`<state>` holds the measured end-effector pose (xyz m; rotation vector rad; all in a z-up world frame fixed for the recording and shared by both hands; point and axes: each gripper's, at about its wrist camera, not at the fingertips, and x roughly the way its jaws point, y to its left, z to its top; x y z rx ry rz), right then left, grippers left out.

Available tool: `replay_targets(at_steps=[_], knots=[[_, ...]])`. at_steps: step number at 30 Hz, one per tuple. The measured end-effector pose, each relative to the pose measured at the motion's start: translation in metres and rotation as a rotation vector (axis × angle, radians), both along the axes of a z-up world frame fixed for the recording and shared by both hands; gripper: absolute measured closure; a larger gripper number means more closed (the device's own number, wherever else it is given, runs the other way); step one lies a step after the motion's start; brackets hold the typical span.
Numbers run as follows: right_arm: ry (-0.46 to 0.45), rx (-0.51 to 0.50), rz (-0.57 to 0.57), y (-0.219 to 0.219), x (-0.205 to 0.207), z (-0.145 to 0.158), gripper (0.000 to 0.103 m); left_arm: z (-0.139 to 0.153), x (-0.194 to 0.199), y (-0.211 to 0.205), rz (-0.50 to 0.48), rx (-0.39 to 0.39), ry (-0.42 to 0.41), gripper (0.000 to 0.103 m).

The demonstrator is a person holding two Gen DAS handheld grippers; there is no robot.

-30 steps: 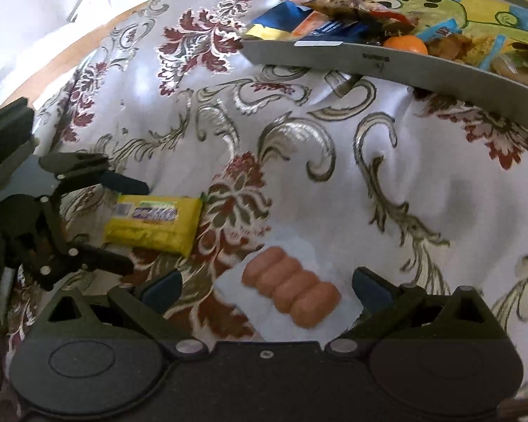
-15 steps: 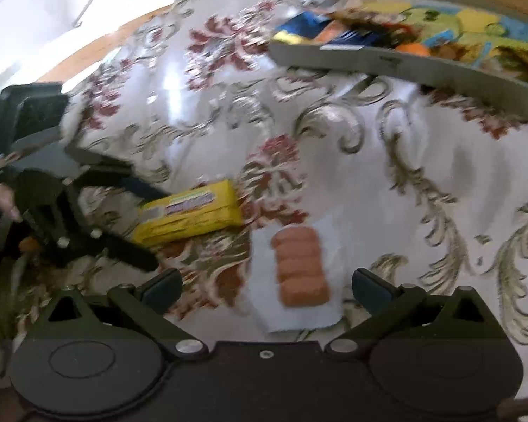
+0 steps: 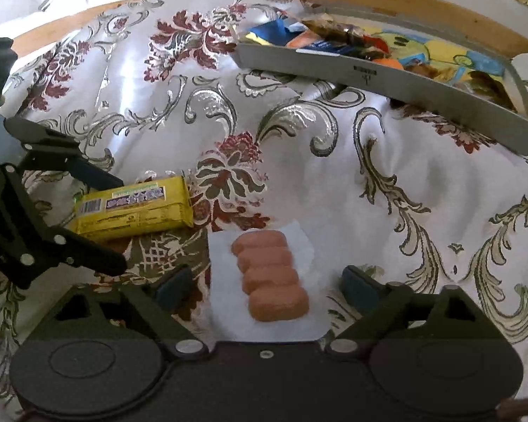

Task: Organize snacks
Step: 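Close the left tool on the yellow bar while the right tool grasps the sausage pack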

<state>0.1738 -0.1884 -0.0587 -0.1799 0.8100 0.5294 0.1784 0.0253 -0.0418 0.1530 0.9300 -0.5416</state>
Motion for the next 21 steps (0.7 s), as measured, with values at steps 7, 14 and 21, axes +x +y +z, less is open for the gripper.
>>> replay_targets(at_steps=[7,14,21], knots=[[-0.018,0.038,-0.072,0.0,-0.011,-0.001,0.027,0.0,0.0,0.002,0.037,0.005,-0.007,0.025],[-0.019,0.027,-0.173,0.008,-0.017,-0.002,0.028,-0.001,-0.004,-0.003,0.079,0.039,-0.033,0.037],[-0.026,0.028,-0.2,0.01,-0.025,0.002,0.042,0.001,-0.013,-0.007,0.118,0.021,-0.009,0.051]])
